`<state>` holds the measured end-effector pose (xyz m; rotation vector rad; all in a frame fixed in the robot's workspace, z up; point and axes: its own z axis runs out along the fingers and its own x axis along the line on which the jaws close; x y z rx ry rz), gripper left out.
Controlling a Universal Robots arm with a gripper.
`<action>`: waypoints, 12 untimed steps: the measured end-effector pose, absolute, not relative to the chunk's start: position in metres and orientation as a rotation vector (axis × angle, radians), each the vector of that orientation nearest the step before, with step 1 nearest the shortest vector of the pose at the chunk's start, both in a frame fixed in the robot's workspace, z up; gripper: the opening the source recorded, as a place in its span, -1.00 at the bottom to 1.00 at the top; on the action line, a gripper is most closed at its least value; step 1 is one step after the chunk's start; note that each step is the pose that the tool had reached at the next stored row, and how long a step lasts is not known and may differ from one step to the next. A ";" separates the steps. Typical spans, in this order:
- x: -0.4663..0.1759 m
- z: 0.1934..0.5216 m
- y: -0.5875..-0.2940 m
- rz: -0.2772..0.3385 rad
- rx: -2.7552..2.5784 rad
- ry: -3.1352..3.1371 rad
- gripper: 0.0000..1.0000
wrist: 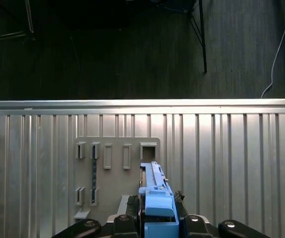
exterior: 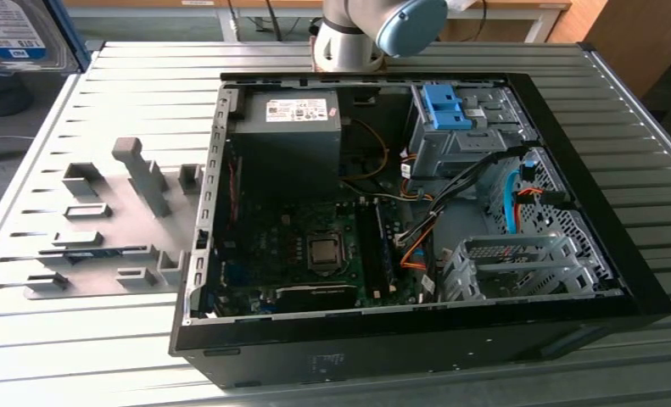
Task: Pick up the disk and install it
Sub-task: 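Pick up the disk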
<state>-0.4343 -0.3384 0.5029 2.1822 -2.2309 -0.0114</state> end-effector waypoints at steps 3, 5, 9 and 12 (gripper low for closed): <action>-0.431 0.503 -0.338 -0.011 2.182 -2.231 -0.27; -0.426 0.503 -0.338 -0.011 2.182 -2.231 -0.27; -0.411 0.503 -0.338 -0.011 2.182 -2.231 -0.27; -0.397 0.503 -0.338 -0.012 2.182 -2.231 -0.27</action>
